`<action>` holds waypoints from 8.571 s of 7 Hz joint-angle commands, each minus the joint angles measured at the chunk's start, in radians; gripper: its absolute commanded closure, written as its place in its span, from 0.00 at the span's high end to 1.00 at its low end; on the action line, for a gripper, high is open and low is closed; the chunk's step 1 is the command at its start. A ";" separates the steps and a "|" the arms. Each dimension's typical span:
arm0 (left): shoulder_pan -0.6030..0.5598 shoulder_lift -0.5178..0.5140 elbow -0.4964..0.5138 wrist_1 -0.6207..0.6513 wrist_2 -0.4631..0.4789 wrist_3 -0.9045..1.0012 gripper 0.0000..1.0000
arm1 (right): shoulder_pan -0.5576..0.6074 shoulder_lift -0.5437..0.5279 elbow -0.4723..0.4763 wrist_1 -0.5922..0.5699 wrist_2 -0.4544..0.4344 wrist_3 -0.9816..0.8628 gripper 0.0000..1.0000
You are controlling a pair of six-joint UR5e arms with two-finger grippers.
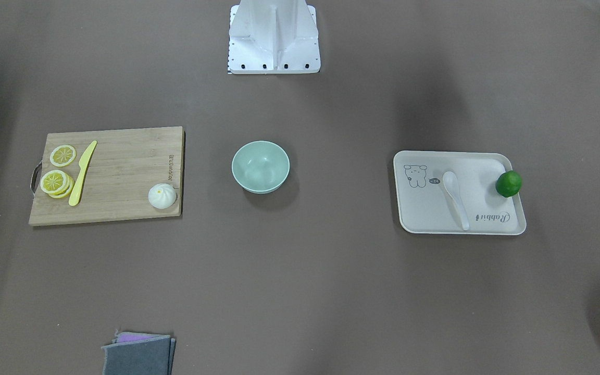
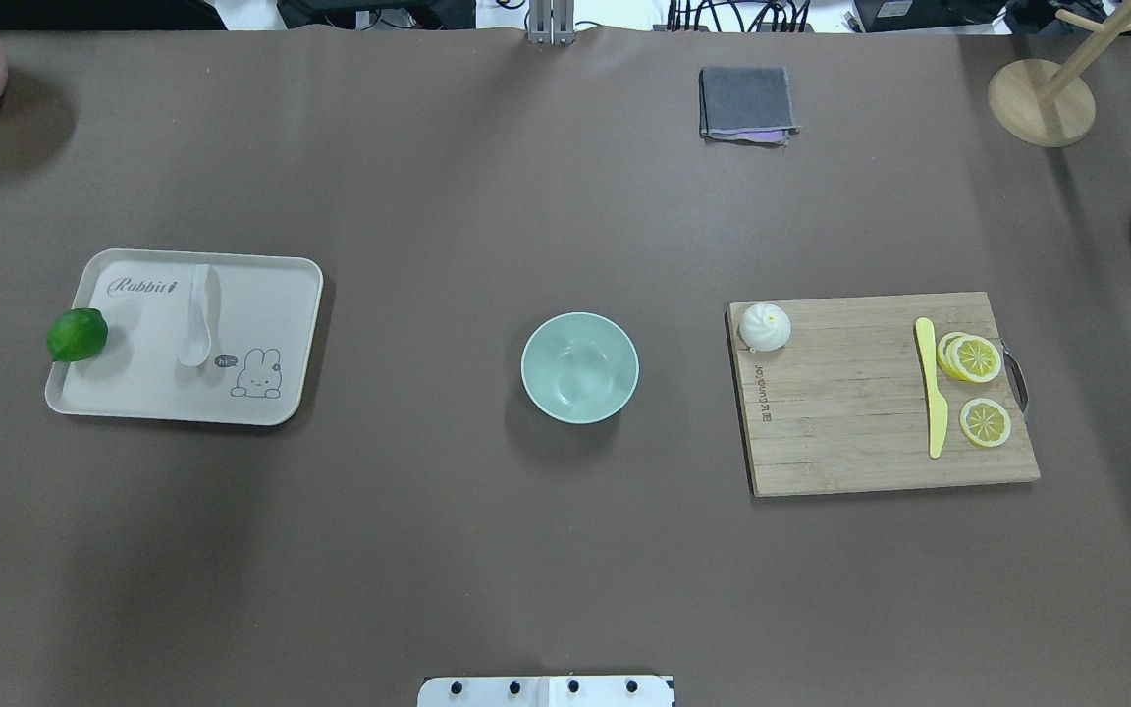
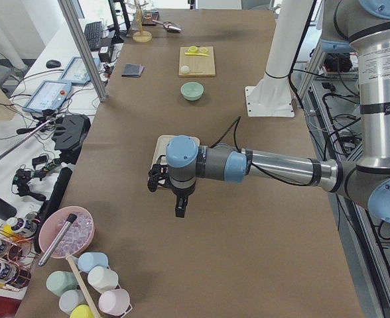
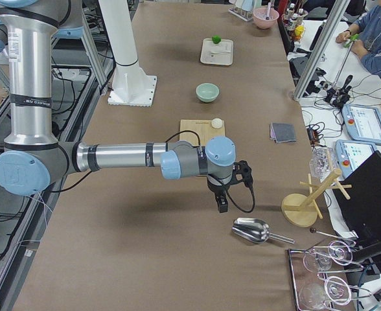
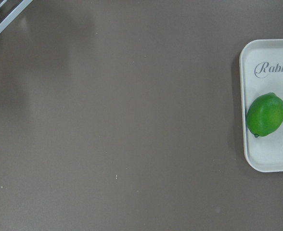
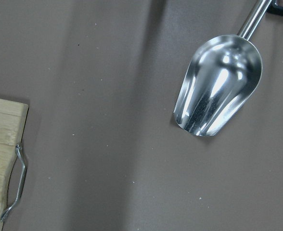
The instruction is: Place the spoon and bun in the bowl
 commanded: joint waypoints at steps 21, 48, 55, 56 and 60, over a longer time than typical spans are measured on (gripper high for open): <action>0.180 -0.163 0.037 -0.354 -0.022 -0.394 0.97 | -0.317 0.056 0.133 0.164 0.049 0.422 1.00; 0.763 -0.770 0.269 -0.435 0.223 -1.142 0.00 | -0.715 0.427 -0.033 0.207 -0.213 0.769 0.90; 0.928 -0.961 0.373 -0.443 0.444 -1.291 0.00 | -0.738 0.472 -0.096 0.207 -0.210 0.764 0.23; 0.946 -0.986 0.394 -0.447 0.482 -1.307 0.00 | -0.738 0.473 -0.096 0.207 -0.210 0.764 0.07; 0.997 -0.992 0.417 -0.460 0.547 -1.308 0.00 | -0.727 0.481 -0.082 0.207 -0.208 0.770 0.00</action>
